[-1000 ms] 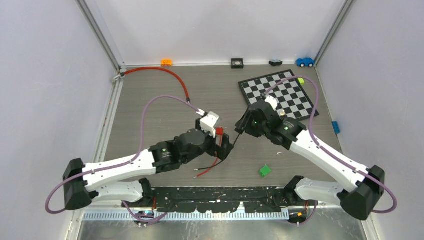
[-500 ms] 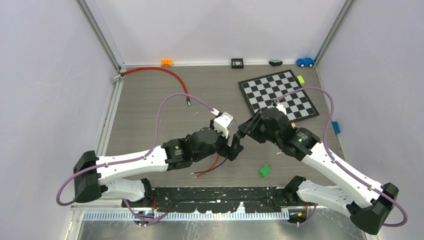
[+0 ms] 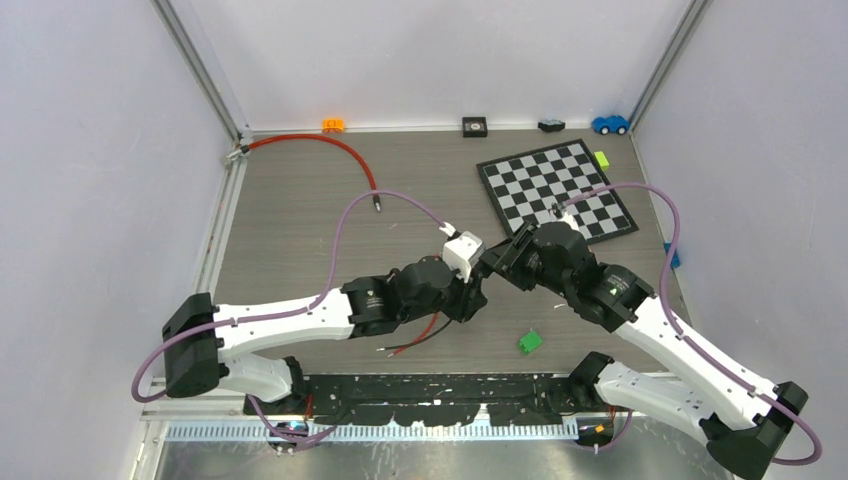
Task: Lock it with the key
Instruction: Pick up the lock from the center of the board.
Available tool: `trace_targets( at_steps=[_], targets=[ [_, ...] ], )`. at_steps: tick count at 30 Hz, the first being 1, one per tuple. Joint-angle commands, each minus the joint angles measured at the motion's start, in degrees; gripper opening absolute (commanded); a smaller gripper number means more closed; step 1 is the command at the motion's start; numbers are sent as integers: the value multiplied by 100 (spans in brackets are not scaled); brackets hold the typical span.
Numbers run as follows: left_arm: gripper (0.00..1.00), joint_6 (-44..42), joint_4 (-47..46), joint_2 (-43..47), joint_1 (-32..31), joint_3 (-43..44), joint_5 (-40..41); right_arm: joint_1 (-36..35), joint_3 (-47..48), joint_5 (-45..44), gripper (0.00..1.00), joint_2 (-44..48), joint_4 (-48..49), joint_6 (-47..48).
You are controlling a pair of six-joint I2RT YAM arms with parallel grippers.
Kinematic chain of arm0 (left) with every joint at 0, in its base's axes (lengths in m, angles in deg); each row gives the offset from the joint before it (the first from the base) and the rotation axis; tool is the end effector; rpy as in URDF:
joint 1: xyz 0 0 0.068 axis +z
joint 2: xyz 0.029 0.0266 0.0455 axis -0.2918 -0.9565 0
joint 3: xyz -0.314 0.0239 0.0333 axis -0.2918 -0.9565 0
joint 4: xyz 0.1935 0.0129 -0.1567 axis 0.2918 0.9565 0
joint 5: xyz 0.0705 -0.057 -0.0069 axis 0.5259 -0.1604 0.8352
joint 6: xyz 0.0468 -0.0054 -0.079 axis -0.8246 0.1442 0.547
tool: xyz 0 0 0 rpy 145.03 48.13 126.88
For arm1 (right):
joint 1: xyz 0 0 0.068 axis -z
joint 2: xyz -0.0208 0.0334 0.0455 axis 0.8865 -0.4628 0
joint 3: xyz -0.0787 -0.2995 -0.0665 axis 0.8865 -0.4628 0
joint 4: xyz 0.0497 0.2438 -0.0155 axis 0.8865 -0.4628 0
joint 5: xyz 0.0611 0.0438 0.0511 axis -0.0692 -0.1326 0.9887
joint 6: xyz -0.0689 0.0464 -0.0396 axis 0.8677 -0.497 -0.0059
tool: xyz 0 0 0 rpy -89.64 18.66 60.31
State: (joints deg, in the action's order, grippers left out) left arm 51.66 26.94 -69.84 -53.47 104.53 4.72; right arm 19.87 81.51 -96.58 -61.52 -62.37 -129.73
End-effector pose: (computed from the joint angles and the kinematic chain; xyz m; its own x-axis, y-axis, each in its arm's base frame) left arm 0.1227 -0.2997 0.3207 -0.5406 0.1279 -0.8315 0.6974 0.6209 -0.3580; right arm 0.1389 0.1103 0.3278 -0.6887 0.6024 -0.4036 0.1525 0.6645 0.7316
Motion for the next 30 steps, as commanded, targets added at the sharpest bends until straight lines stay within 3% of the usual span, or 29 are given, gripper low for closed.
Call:
trace_targets(
  at_steps=[1,4,5,10,14,21,27,30],
  targets=[
    [28,-6,64,6,-30,277,45,-4,-2,100,1,161,331,-139],
    [2,-48,200,85,-24,298,184,-1,-31,85,3,219,274,-62],
    [0,-67,292,100,-30,315,267,-5,-38,92,6,243,269,-24],
    [0,-398,861,129,-24,463,360,-4,-38,125,58,465,246,446],
    [0,-641,1243,295,-23,511,193,-6,211,193,74,581,108,1185],
    [0,-1196,1968,708,-31,519,-523,-6,447,751,75,689,194,2915],
    [0,-1788,2460,1080,-23,659,-1691,-13,498,2467,56,203,759,3457],
    [0,-1920,2698,1253,-23,725,-1839,-117,322,2774,56,238,1121,3669]
  ],
)
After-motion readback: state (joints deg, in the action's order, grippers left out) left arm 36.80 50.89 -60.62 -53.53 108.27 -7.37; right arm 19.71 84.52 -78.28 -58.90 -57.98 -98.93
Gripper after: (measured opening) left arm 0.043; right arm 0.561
